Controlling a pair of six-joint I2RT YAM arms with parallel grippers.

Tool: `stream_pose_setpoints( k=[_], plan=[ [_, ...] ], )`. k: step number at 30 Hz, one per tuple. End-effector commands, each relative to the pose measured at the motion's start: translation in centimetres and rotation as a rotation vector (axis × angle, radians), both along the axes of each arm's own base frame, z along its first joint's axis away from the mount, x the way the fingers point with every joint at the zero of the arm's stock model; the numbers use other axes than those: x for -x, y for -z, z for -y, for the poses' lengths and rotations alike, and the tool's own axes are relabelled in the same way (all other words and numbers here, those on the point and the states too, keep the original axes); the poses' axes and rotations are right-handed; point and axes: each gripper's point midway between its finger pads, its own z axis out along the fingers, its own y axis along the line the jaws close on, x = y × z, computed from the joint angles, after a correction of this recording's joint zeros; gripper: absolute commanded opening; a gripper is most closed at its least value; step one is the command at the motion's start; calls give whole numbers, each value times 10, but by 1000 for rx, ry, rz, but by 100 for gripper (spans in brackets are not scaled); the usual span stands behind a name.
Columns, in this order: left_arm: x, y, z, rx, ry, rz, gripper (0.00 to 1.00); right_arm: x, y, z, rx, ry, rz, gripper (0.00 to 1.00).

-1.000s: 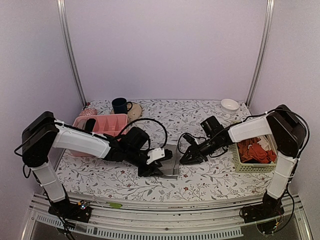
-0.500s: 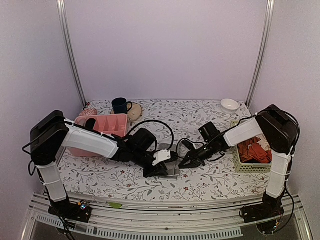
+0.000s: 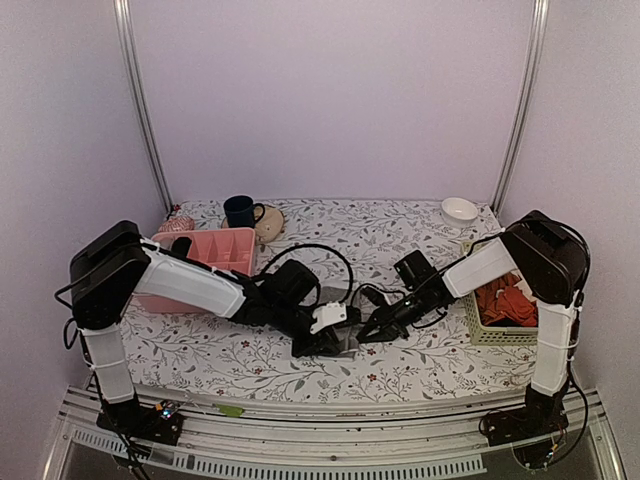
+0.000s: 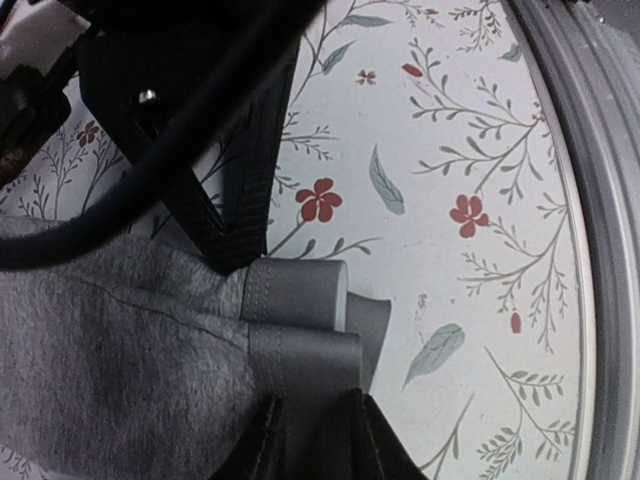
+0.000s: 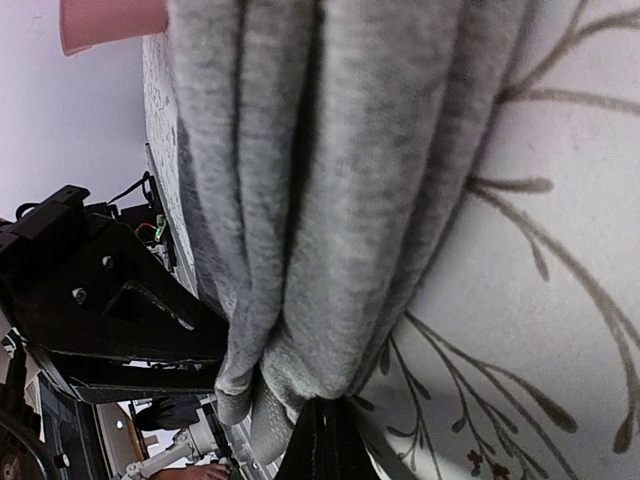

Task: Roll the underwear
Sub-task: Adjust the underwear at the center of the board.

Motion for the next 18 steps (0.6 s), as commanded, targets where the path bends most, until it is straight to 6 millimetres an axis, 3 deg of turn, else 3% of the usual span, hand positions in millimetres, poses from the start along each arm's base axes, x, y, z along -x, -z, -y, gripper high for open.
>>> stream_pose_setpoints(
  k=[1,5,12,18],
  plan=[
    [2,-18,11,45,2,8,27,4,2,-5,-11,-17,-4,0],
    [3,-29,2,51,-11,35,34,4,-3,-5,-13,-18,7,0],
    [5,-23,-1,30,-13,46,52,2,-7,-6,-23,-14,12,0],
    [-1,-18,10,27,-15,51,49,2,-8,-8,-30,-18,10,0]
  ],
)
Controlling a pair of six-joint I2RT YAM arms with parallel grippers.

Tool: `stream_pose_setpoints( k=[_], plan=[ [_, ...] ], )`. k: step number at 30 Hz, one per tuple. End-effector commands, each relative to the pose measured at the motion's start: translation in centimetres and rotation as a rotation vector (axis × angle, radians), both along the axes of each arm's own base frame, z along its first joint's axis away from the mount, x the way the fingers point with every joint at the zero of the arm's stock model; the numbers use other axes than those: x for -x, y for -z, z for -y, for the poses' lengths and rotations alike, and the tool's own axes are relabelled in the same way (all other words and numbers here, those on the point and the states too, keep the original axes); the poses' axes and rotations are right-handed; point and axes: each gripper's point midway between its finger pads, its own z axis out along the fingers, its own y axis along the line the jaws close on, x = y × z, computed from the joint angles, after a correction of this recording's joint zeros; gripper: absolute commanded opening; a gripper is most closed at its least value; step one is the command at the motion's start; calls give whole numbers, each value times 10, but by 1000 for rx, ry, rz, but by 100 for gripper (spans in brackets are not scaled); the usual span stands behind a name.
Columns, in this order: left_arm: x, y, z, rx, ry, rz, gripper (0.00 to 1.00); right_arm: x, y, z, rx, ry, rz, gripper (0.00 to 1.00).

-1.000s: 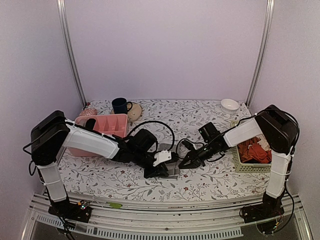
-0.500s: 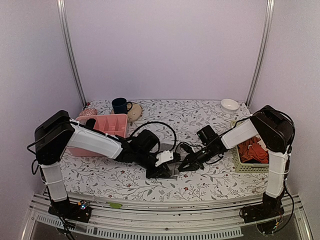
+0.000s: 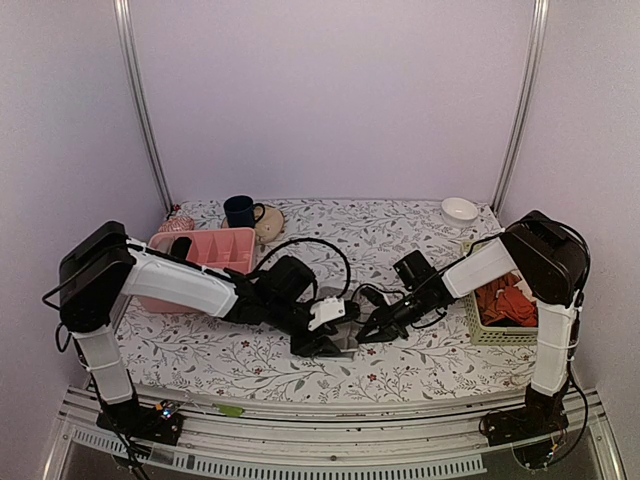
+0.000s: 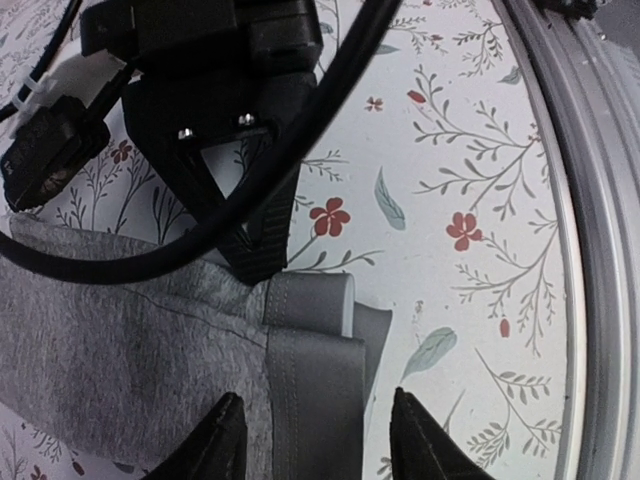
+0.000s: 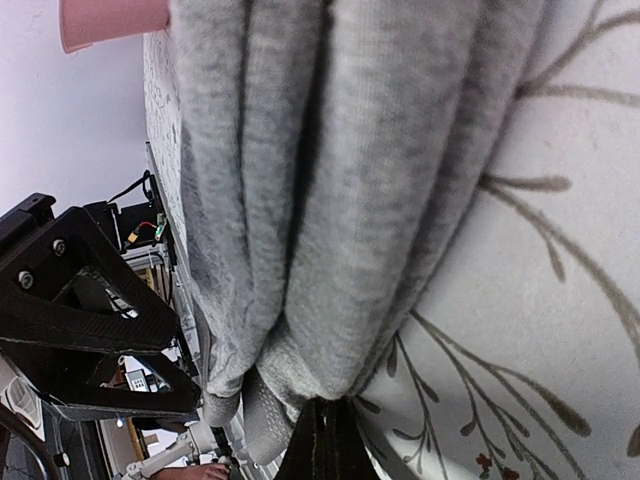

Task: Roll the underwear
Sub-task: Adjust the underwear at the center of the board.

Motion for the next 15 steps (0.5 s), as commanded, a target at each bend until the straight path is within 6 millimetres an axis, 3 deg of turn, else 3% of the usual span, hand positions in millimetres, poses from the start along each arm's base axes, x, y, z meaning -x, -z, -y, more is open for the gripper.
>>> stream_pose_setpoints(
  k=[1,10,15],
  plan=[
    [1,4,12,-2,13,9,48,-1,-10,-6,-32,-13,13,0],
    [-2,13,14,-32,23,9,35,0,-10,-8,-39,-22,4,0],
    [-2,9,16,-20,32,11,21,1,-9,-9,-40,-25,-1,0]
  ],
)
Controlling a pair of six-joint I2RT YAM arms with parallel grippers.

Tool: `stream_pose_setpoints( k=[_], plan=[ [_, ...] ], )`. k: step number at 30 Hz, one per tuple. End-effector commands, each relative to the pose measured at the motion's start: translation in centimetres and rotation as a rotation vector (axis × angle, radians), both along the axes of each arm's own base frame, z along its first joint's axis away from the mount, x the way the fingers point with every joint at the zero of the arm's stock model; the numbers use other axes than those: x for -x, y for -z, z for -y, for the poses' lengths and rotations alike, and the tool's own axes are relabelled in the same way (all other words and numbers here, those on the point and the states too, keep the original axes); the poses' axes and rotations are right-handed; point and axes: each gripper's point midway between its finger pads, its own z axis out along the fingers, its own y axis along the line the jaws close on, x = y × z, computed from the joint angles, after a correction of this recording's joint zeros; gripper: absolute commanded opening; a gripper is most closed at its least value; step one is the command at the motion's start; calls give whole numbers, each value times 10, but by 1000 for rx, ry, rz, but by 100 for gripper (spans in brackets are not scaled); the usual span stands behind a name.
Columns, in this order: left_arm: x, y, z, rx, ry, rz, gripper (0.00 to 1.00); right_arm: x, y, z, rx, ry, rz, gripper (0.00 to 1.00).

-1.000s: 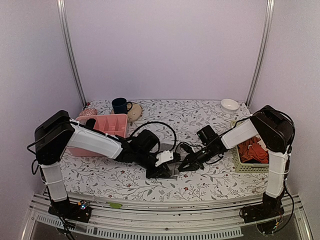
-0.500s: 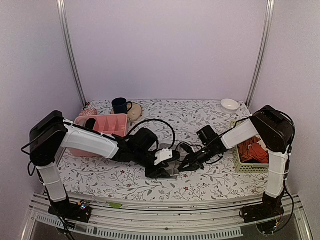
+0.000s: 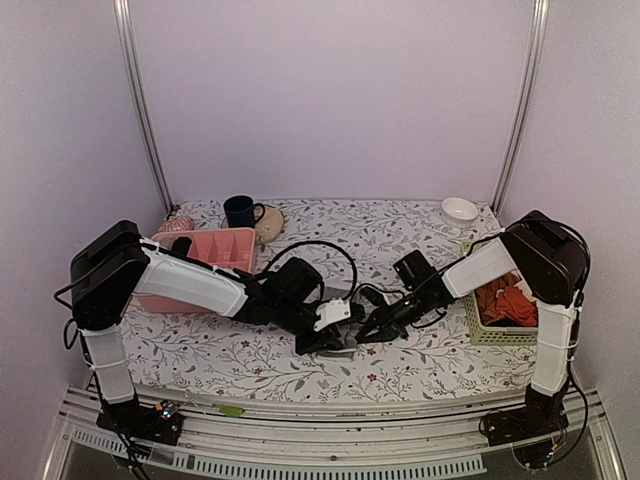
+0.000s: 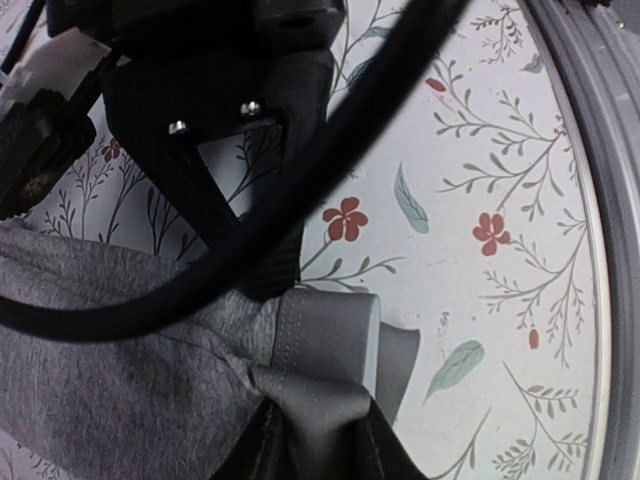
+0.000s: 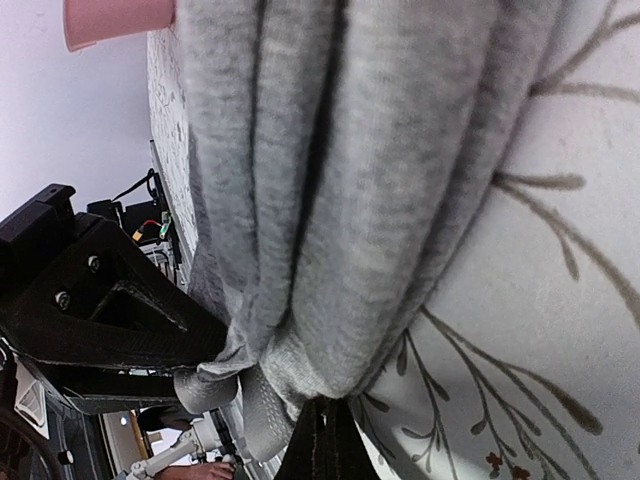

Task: Roll the underwear
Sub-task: Adjust the underwear at the center of the board.

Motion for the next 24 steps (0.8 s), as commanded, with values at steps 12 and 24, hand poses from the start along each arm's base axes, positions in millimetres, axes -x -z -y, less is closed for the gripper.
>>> stream_pose_setpoints(
  k=[12,24],
  plan=[
    [13,-18,18,54,72,4,14,0,-12,-17,-49,-42,16,0],
    [17,1,15,22,71,-30,22,11,-5,-12,-28,-60,1,0]
  ],
)
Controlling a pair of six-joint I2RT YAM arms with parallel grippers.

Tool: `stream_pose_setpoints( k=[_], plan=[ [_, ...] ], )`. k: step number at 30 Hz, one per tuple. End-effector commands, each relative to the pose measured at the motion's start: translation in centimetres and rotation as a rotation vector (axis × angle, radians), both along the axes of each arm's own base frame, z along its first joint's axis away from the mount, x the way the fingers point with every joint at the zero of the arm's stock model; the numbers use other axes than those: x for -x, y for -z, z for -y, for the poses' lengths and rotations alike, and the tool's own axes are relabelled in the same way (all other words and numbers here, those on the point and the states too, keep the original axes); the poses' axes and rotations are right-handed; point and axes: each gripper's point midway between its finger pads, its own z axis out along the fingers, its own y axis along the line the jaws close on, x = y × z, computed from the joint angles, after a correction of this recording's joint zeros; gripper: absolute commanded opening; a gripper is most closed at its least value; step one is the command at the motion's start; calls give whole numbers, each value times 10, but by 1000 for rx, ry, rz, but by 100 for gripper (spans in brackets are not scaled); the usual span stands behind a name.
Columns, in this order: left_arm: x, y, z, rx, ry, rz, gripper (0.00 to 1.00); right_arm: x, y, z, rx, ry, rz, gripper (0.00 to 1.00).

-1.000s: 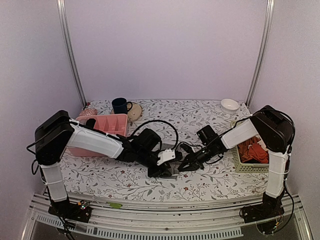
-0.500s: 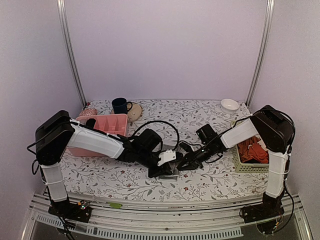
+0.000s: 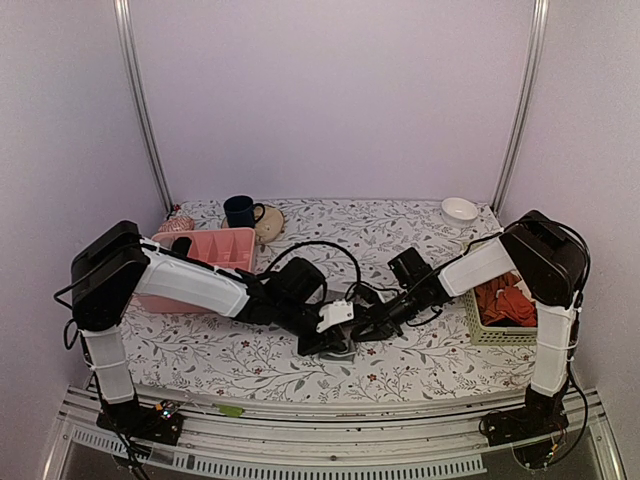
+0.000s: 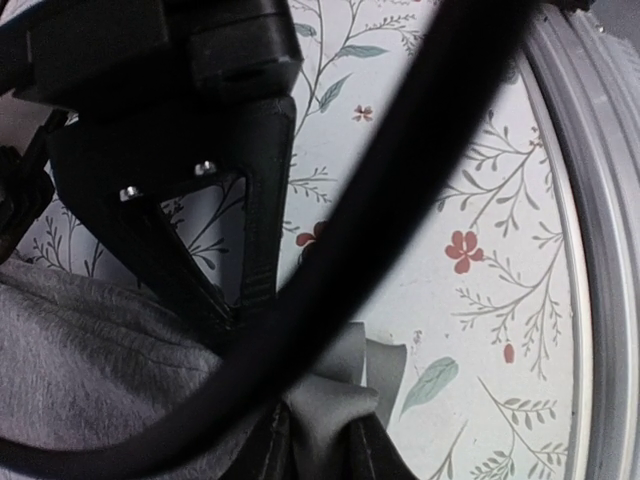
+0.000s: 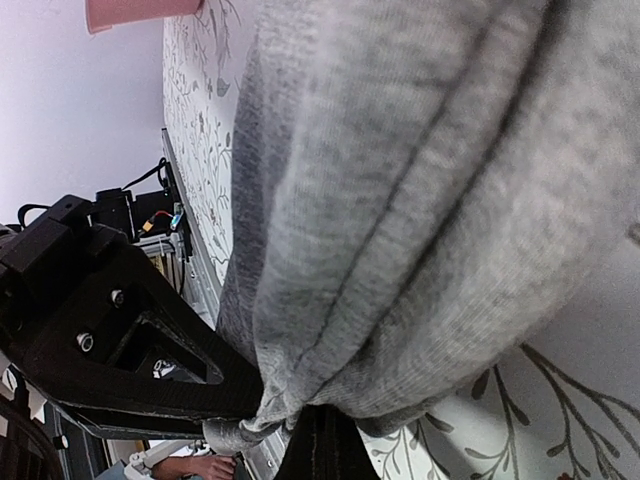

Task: Roll the underwear
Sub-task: Adjust the underwear at the center of the board.

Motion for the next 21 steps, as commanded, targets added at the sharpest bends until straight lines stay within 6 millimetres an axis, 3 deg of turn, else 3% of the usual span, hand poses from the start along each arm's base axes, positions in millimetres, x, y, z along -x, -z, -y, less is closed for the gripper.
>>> stream_pose_setpoints(
  k=[1,4,8,17,21],
  plan=[
    [8,9,6,-8,25,-27,28,9,4,3,2,-23,-10,0],
    [10,14,2,-29,22,-33,41,8,-1,10,7,-3,4,4],
    [12,8,3,-13,33,-39,48,3,-11,23,15,40,25,9],
    [5,-49,15,100,34,36,66,-10,-34,30,4,71,92,15],
    [5,-68,8,124,20,62,70,-21,-53,26,-24,85,157,16]
  ],
)
